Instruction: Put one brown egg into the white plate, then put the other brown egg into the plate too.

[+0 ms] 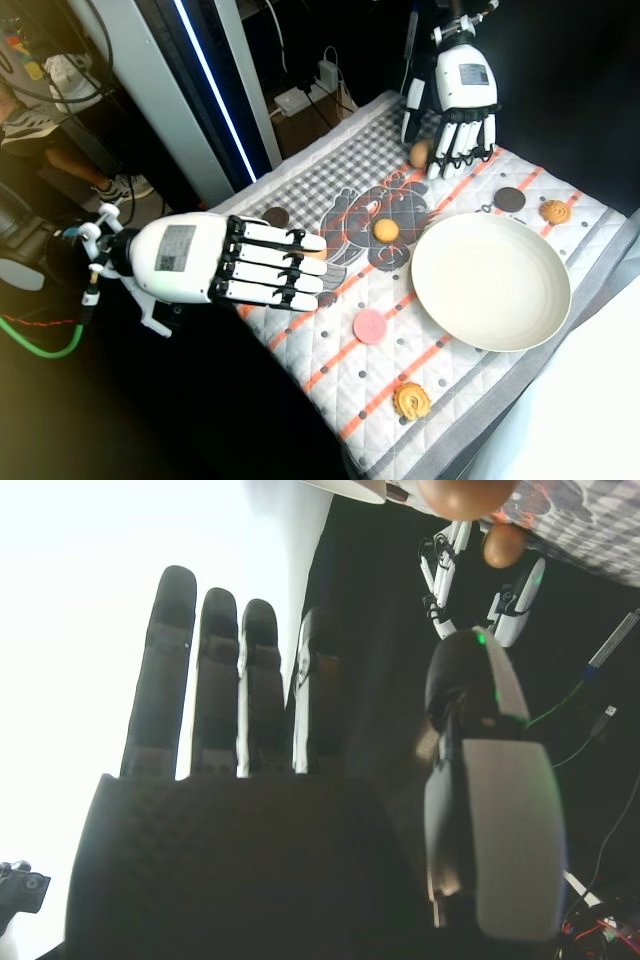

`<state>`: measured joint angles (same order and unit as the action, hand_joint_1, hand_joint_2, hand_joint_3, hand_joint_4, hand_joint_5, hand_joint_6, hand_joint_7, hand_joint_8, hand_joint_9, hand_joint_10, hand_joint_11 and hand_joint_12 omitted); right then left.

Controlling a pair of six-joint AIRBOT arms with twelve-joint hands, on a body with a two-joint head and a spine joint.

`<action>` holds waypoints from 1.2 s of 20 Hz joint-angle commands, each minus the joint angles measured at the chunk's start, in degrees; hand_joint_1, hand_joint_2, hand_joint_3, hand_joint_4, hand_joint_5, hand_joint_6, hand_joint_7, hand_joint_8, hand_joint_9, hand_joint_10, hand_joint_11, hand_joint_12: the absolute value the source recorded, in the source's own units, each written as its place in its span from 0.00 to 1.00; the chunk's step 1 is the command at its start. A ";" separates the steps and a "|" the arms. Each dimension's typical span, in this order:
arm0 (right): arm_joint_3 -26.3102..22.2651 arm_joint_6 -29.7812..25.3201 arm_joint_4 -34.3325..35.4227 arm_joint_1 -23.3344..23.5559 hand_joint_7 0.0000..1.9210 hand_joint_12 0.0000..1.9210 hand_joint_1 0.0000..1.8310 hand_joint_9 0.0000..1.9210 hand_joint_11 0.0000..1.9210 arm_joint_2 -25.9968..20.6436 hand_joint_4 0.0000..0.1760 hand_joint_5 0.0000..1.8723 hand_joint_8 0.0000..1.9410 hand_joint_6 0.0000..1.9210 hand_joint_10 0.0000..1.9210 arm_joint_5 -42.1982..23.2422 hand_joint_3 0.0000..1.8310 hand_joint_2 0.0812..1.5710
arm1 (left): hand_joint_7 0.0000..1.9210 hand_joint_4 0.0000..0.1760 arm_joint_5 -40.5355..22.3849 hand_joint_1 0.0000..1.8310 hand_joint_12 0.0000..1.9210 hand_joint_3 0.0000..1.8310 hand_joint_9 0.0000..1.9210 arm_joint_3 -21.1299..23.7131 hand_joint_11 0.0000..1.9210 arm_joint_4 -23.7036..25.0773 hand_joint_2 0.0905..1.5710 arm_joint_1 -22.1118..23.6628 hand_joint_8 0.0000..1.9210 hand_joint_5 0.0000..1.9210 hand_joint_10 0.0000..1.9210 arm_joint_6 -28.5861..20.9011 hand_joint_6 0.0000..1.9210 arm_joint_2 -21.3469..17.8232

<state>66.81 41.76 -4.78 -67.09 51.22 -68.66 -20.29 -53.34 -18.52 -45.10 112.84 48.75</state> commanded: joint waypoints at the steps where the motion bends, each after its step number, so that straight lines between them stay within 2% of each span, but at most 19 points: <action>1: 0.26 -0.28 1.70 0.45 0.20 0.04 0.27 0.21 0.22 0.11 0.55 0.24 0.01 0.00 0.01 -6.74 0.00 0.74 | 0.45 0.29 -4.31 0.61 0.81 0.00 0.28 -0.28 0.13 -0.14 0.62 0.33 0.01 0.60 0.45 -0.12 0.25 0.26; 2: 0.26 -0.28 1.70 0.45 0.20 0.04 0.28 0.21 0.22 0.11 0.53 0.25 0.00 0.00 0.00 -6.74 0.00 0.75 | 0.47 0.10 -4.50 0.61 0.82 0.00 0.28 -0.51 0.14 -0.66 0.64 0.33 0.01 0.59 0.49 -0.12 0.35 0.25; 3: 0.28 -0.28 1.71 0.45 0.21 0.04 0.27 0.21 0.22 0.11 0.56 0.25 0.00 0.00 0.00 -6.74 0.00 0.75 | 0.50 0.00 -4.85 0.62 0.82 0.00 0.30 -0.73 0.16 -1.24 0.64 0.36 0.02 0.60 0.51 -0.12 0.36 0.28; 4: 0.28 -0.28 1.71 0.45 0.21 0.04 0.27 0.22 0.23 0.11 0.55 0.25 0.00 0.00 0.01 -6.74 0.00 0.75 | 0.52 0.00 -5.55 0.63 0.84 0.00 0.31 -0.97 0.16 -1.82 0.64 0.51 0.03 0.61 0.54 -0.12 0.34 0.36; 5: 0.28 -0.28 1.71 0.45 0.21 0.04 0.27 0.22 0.23 0.11 0.55 0.25 0.00 0.00 0.01 -6.74 0.00 0.75 | 0.45 0.00 -6.42 0.67 0.88 0.00 0.30 -1.24 0.16 -2.22 0.68 0.90 0.57 0.64 0.61 -0.12 0.22 0.56; 6: 0.28 -0.28 1.72 0.45 0.21 0.04 0.27 0.22 0.23 0.11 0.53 0.26 0.00 0.00 0.01 -6.74 0.00 0.75 | 0.43 0.00 -7.47 0.68 0.88 0.00 0.28 -1.69 0.15 -2.46 0.69 1.77 0.68 0.64 0.64 -0.12 0.19 1.06; 7: 0.29 -0.28 1.73 0.45 0.21 0.04 0.28 0.22 0.23 0.11 0.52 0.26 0.00 0.00 0.01 -6.74 0.00 0.75 | 0.43 0.00 -8.28 0.69 0.84 0.00 0.27 -2.66 0.16 -2.47 0.69 3.41 0.70 0.64 0.63 -0.11 0.19 2.09; 10: 0.50 -0.28 1.71 0.45 0.21 0.03 0.27 0.22 0.22 0.11 0.68 0.26 0.00 0.00 0.00 -6.76 0.00 0.75 | 0.42 0.00 -8.28 0.68 0.84 0.00 0.27 -6.68 0.14 -1.88 0.70 9.27 0.71 0.62 0.59 -0.08 0.25 5.68; 12: 0.73 -0.28 1.56 0.74 0.22 0.03 0.28 0.22 0.23 0.24 0.67 0.26 0.00 0.00 0.00 -6.78 0.00 0.75 | 0.42 0.00 -6.06 0.68 0.81 0.00 0.26 -11.71 0.12 -1.80 0.70 14.73 0.72 0.61 0.56 -0.08 0.25 9.88; 14: 1.11 -0.28 0.97 1.51 0.22 0.03 0.28 0.22 0.23 0.70 0.58 0.26 0.00 0.00 0.00 -6.77 0.00 0.75 | 0.41 0.00 -3.64 0.68 0.79 0.00 0.26 -16.35 0.11 -1.99 0.71 18.22 0.74 0.60 0.55 -0.08 0.27 13.51; 15: 1.55 -0.28 0.36 2.35 0.22 0.03 0.28 0.22 0.23 1.25 0.54 0.27 0.00 0.00 0.00 -6.73 0.00 0.74 | 0.39 0.13 -2.12 0.61 0.78 0.00 0.27 -19.09 0.11 -2.28 0.68 19.70 0.43 0.56 0.51 -0.08 0.40 15.61; 16: 1.89 -0.28 -0.05 2.94 0.22 0.03 0.28 0.22 0.24 1.67 0.54 0.27 0.00 0.00 0.00 -6.69 0.00 0.74 | 0.43 0.70 -1.40 0.58 0.80 0.00 0.28 -20.76 0.09 -2.31 0.67 20.36 0.26 0.54 0.49 -0.08 0.45 16.97; 17: 2.42 -0.28 -0.67 3.70 0.22 0.03 0.29 0.22 0.24 2.37 0.54 0.27 0.00 0.00 0.00 -6.65 0.00 0.73 | 0.46 0.94 -0.24 0.56 0.81 0.00 0.28 -23.04 0.08 -2.35 0.67 21.11 0.18 0.53 0.48 -0.08 0.47 18.86; 18: 2.84 -0.28 -1.10 4.18 0.23 0.03 0.29 0.23 0.24 3.00 0.51 0.27 0.00 0.00 0.00 -6.57 0.00 0.74 | 0.46 0.21 0.72 0.52 0.78 0.00 0.27 -24.73 0.07 -2.41 0.64 21.58 0.13 0.46 0.46 -0.09 0.17 20.32; 19: 3.28 -0.28 -1.55 4.53 0.23 0.03 0.30 0.23 0.24 3.64 0.58 0.28 0.00 0.00 0.00 -6.34 0.00 0.73 | 0.43 0.21 1.62 0.49 0.74 0.00 0.25 -26.22 0.05 -2.46 0.63 21.95 0.08 0.43 0.42 -0.08 0.04 21.73; 20: 3.62 -0.28 -1.87 4.71 0.23 0.03 0.31 0.23 0.25 4.10 0.66 0.28 0.00 0.00 0.00 -6.10 0.00 0.73 | 0.42 0.30 2.18 0.47 0.72 0.00 0.25 -27.14 0.04 -2.47 0.62 22.03 0.04 0.40 0.37 -0.08 0.01 22.52; 22: 4.40 -0.28 -3.00 5.33 0.23 0.03 0.29 0.23 0.25 5.07 0.73 0.28 0.00 0.00 0.00 -4.97 0.00 0.72 | 0.35 0.60 3.36 0.44 0.71 0.00 0.26 -29.42 0.02 -3.48 0.58 22.03 0.00 0.30 0.21 -0.08 0.00 24.39; 23: 4.50 -0.28 -3.36 5.53 0.23 0.03 0.29 0.23 0.26 5.21 0.68 0.28 0.00 0.00 0.00 -4.62 0.00 0.72 | 0.28 0.80 3.50 0.43 0.64 0.00 0.27 -29.79 0.00 -4.23 0.55 21.89 0.00 0.24 0.10 -0.08 0.00 24.65; 24: 4.68 -0.28 -3.89 5.81 0.22 0.03 0.29 0.23 0.26 5.40 0.66 0.28 0.00 0.00 0.00 -4.22 0.00 0.72 | 0.20 0.96 3.41 0.42 0.50 0.00 0.22 -29.88 0.00 -5.11 0.53 21.58 0.00 0.16 0.05 -0.08 0.00 24.67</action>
<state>71.46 41.69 -10.63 -61.93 56.58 -66.50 -11.18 -82.94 -23.90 -24.18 112.88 73.49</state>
